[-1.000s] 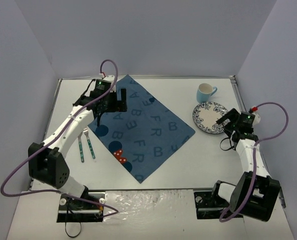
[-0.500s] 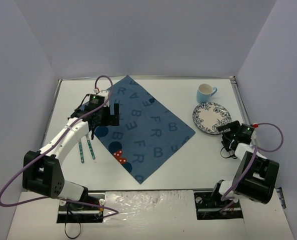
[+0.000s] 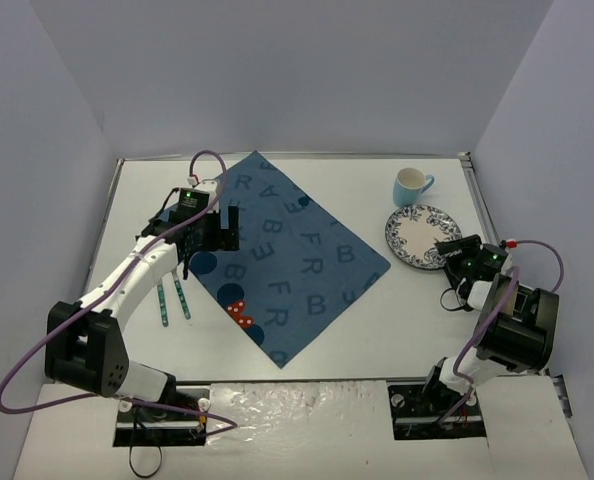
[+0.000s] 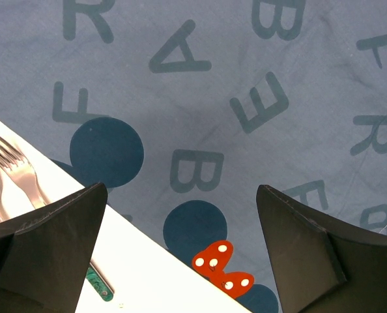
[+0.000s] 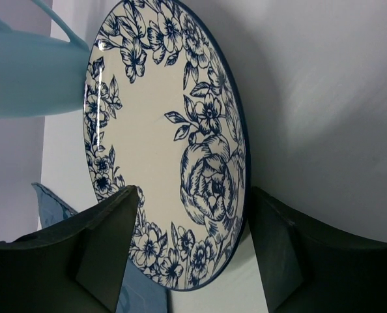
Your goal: Set the dinner table for one person
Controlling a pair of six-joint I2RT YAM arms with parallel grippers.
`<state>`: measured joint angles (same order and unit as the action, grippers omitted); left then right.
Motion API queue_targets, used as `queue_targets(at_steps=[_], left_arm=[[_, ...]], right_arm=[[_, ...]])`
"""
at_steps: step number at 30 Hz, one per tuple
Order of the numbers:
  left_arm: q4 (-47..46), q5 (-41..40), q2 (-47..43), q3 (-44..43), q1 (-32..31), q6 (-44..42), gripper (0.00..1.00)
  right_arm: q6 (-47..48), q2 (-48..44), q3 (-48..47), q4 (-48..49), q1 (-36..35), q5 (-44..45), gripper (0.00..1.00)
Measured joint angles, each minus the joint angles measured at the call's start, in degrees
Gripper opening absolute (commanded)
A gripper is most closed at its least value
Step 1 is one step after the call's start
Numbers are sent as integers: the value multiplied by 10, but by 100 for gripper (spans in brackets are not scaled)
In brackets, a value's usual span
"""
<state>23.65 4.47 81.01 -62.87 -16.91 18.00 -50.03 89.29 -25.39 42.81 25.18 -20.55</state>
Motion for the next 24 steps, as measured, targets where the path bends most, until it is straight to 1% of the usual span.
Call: queue_targets(at_steps=[2, 6, 7, 9, 10, 13, 17, 24], left_arm=[[0, 0, 0, 0, 0, 0, 97], [0, 0, 0, 0, 0, 0, 97], [1, 0, 0, 0, 0, 0, 97], [1, 0, 0, 0, 0, 0, 97], [1, 0, 0, 0, 0, 0, 97], [2, 0, 0, 0, 0, 0, 97], [8, 2, 0, -2, 0, 1, 97], [35, 5, 10, -44, 0, 4, 97]], right_arm=[[-5, 14, 0, 18, 0, -3, 51], [-14, 36, 0, 40, 9, -12, 24], [-15, 39, 1, 36, 11, -10, 19], [-14, 43, 1, 30, 15, -8, 3], [-15, 44, 2, 27, 17, -9, 0], [-18, 37, 3, 8, 19, -11, 0], [-17, 6, 3, -40, 19, -15, 0], [3, -117, 8, -137, 18, -41, 0]])
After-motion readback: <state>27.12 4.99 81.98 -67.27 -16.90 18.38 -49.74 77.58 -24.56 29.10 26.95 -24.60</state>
